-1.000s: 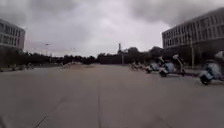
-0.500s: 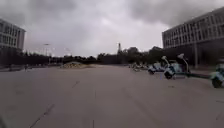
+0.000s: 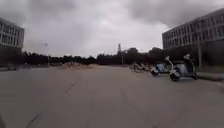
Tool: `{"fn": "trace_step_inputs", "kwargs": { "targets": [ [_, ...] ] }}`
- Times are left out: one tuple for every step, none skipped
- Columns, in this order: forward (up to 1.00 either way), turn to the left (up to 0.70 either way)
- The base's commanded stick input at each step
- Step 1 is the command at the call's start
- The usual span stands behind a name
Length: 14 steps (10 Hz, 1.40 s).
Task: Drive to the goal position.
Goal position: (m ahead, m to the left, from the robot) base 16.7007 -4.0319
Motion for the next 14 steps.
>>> {"fn": "trace_step_inputs", "kwargs": {
  "targets": [
    [0.85, -0.03],
    [0.85, -0.03],
    [0.85, -0.03],
    [0.85, -0.03],
    [0.85, -0.03],
    [0.85, -0.03],
    [0.85, -0.03],
    [0.85, -0.03],
    [0.85, -0.03],
    [0.85, -0.03],
    [0.85, -0.03],
    [0.85, -0.03],
    [0.85, -0.03],
    [0.85, -0.03]
  ]
}}
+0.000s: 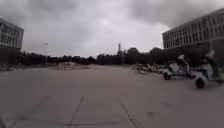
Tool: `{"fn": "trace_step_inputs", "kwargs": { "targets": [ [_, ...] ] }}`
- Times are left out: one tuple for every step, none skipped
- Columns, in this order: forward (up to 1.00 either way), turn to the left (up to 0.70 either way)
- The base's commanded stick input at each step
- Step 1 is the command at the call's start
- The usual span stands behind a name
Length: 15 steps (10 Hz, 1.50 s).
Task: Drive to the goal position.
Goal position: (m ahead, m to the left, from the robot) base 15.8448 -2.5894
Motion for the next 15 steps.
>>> {"fn": "trace_step_inputs", "kwargs": {
  "targets": [
    [0.85, -0.03],
    [0.85, -0.03],
    [0.85, -0.03],
    [0.85, -0.03],
    [0.85, -0.03],
    [0.85, -0.03],
    [0.85, -0.03],
    [0.85, -0.03],
    [0.85, -0.03],
    [0.85, -0.03],
    [0.85, -0.03],
    [0.85, -0.03],
    [0.85, -0.03],
    [0.85, -0.03],
    [0.85, -0.03]
  ]
}}
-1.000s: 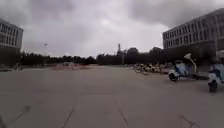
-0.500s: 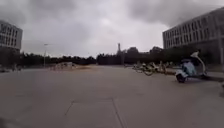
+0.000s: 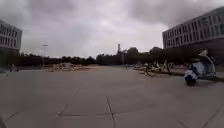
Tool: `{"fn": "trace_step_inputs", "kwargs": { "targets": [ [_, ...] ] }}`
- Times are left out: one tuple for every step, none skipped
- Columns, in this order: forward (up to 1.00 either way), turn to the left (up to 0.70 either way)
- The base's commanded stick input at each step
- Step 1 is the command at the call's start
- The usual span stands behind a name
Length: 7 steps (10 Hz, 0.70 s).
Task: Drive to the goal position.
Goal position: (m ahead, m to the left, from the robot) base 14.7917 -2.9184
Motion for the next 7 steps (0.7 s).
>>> {"fn": "trace_step_inputs", "kwargs": {
  "targets": [
    [0.85, -0.03],
    [0.85, -0.03],
    [0.85, -0.03],
    [0.85, -0.03],
    [0.85, -0.03],
    [0.85, -0.03],
    [0.85, -0.03]
  ]
}}
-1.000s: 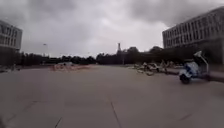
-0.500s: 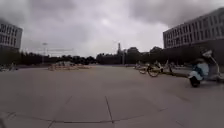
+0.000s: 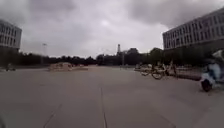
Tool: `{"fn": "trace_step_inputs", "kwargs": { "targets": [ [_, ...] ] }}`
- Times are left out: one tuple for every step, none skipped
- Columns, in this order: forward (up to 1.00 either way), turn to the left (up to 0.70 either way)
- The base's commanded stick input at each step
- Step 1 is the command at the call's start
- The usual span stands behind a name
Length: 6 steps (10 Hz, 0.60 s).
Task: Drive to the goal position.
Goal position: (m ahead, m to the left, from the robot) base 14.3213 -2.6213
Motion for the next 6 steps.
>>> {"fn": "trace_step_inputs", "kwargs": {
  "targets": [
    [0.85, -0.03],
    [0.85, -0.03],
    [0.85, -0.03],
    [0.85, -0.03],
    [0.85, -0.03],
    [0.85, -0.03]
  ]
}}
